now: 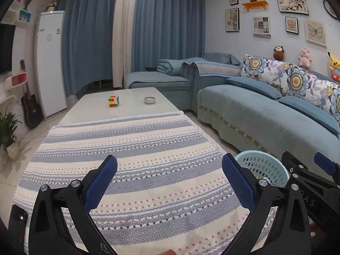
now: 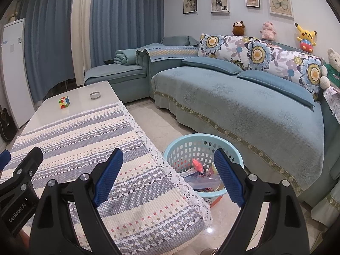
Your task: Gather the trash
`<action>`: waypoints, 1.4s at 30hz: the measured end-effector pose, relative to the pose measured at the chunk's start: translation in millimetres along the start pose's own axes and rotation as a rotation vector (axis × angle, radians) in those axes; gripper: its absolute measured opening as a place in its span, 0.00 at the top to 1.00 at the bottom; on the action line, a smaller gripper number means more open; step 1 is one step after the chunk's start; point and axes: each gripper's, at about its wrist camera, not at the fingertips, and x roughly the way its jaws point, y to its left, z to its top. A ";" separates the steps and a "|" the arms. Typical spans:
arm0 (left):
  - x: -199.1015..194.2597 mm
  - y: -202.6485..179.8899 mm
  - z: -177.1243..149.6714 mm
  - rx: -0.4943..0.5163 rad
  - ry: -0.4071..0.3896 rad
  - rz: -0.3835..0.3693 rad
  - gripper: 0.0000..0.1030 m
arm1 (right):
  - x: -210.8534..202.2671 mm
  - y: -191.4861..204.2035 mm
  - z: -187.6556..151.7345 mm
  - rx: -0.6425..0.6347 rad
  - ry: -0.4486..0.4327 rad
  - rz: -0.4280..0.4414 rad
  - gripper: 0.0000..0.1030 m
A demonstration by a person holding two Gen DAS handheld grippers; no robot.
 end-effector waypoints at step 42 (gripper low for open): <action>-1.7 -4.0 1.9 0.020 -0.008 0.011 0.07 | 1.3 -0.5 -2.0 0.005 0.007 0.005 0.19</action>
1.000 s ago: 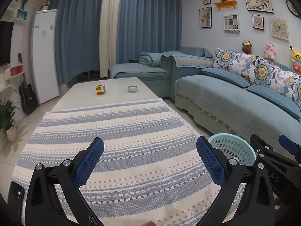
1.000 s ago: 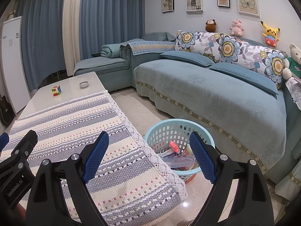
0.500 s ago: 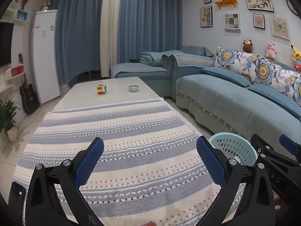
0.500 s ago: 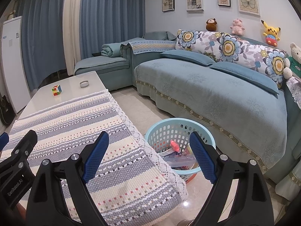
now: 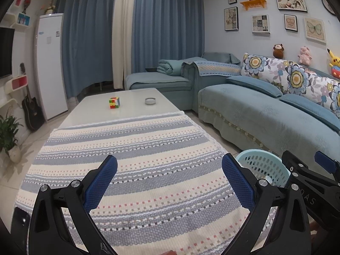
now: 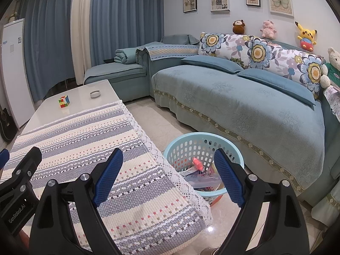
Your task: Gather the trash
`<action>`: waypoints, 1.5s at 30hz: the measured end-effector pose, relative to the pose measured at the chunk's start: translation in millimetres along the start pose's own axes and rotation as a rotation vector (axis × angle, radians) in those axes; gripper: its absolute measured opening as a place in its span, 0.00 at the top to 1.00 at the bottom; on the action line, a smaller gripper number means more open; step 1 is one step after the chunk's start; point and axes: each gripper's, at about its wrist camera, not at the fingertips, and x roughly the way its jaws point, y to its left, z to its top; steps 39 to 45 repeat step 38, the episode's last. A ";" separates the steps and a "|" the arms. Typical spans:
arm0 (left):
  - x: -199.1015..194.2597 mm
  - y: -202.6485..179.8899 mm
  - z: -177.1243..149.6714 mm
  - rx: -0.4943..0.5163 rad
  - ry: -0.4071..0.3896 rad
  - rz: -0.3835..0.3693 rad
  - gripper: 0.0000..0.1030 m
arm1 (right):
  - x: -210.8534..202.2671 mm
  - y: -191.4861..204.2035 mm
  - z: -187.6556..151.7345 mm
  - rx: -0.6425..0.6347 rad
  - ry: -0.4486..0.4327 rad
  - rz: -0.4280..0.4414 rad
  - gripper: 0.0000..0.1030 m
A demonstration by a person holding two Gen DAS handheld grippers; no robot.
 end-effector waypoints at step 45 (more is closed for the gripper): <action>1.7 2.8 -0.9 -0.002 0.012 -0.005 0.07 | 0.7 -0.6 -0.2 0.003 0.003 0.003 0.19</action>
